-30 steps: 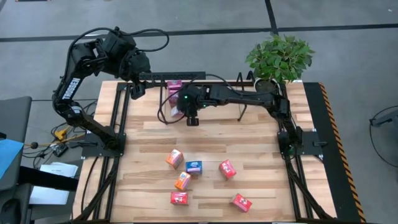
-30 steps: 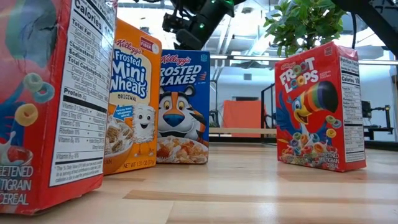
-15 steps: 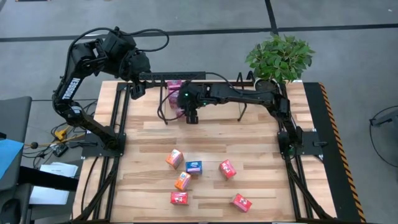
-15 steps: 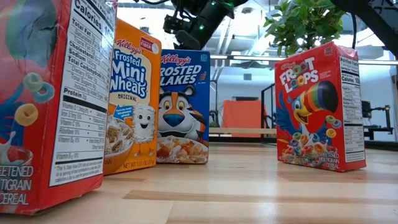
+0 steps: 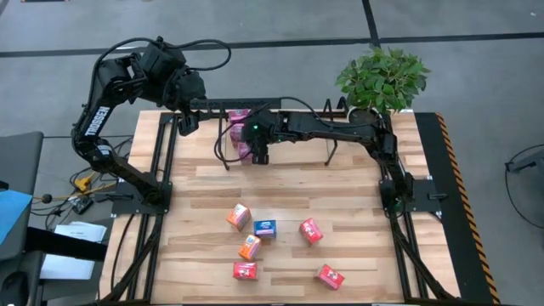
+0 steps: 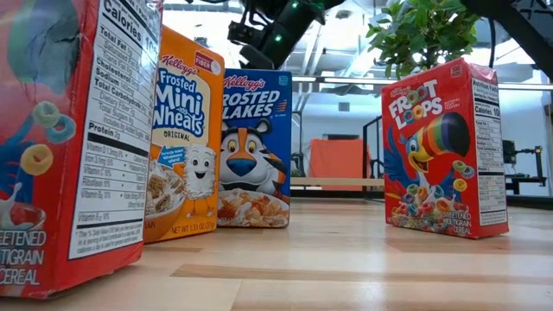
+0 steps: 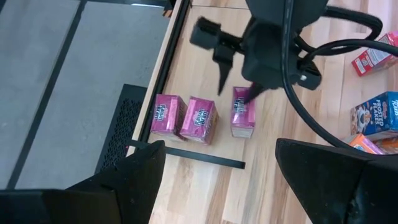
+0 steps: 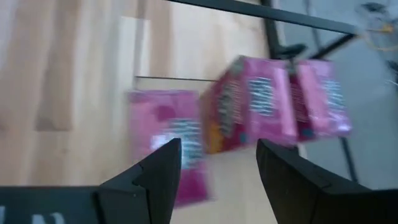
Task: Stack cereal on shelf
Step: Put the purple cereal box on the shelf aligned with the other purple cereal boxes
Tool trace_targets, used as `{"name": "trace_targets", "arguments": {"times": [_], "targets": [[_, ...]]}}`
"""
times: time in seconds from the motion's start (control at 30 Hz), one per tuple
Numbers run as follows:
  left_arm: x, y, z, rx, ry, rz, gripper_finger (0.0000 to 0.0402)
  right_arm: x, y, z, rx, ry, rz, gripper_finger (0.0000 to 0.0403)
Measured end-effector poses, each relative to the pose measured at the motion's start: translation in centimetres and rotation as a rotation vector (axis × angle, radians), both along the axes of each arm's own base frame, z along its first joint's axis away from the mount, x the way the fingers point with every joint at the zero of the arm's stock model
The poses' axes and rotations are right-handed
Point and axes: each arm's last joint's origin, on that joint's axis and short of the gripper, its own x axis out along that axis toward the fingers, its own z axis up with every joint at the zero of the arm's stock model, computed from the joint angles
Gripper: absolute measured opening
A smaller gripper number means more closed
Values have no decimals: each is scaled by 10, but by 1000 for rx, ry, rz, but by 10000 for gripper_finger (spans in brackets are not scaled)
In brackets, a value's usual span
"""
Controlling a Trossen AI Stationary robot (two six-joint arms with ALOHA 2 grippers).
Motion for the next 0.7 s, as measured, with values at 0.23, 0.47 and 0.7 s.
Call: {"name": "trace_targets", "arguments": {"times": [0.23,0.47,0.7], "targets": [[0,0,0,6,5,4,297,-16,19,30,36,52,-22,222],[-1,0,0,8,12,10,297,-18,61,24,189,127,-6,92],[-1,0,-1,4,18,10,297,-3,78,-28,209,149,3,27]]}}
